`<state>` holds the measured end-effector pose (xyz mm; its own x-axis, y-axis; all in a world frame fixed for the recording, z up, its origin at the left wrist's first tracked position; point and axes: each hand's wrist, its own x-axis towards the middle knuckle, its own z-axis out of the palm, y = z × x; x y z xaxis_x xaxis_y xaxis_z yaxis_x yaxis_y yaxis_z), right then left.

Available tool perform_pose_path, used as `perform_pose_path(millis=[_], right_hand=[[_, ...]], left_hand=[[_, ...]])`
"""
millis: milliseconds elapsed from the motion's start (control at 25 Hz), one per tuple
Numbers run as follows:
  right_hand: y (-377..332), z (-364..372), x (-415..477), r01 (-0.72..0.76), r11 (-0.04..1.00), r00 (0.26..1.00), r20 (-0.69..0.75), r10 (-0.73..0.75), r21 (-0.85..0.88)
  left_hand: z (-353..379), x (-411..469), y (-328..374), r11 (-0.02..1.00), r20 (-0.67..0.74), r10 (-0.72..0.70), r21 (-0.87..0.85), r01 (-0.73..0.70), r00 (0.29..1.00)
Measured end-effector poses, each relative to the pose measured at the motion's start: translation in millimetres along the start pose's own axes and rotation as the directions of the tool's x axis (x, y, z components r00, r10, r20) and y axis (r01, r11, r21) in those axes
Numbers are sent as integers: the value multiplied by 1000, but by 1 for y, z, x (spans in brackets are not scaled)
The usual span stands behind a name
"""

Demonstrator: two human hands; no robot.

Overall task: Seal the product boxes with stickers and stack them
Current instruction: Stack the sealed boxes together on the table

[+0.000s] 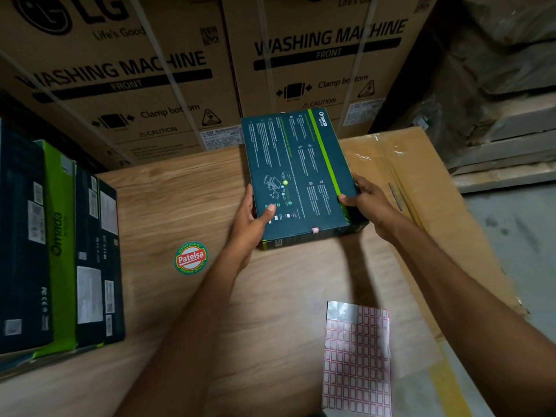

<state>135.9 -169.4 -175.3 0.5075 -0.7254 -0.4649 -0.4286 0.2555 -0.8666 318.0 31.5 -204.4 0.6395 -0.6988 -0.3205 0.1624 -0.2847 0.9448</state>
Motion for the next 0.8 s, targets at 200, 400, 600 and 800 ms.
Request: perform_pose_path(millis=[200,400,600,800], right_hand=[[4,-11,-2,-22,991,1000,11,21,129],[-28,-24,-22,97,971,995,-22,-94,219],[-89,-14,-41,266,962,955,-149,-255,58],[-112,13,-69,362,930,932,10,-362,-61]], left_hand=[[10,-2,1,996,-15,-49,-78,47,999],[3,0,23,997,17,-68,-35,69,998],[-8,7,74,999,15,-25,37,25,1000],[-10,-1,147,994,54,-26,-104,31,998]])
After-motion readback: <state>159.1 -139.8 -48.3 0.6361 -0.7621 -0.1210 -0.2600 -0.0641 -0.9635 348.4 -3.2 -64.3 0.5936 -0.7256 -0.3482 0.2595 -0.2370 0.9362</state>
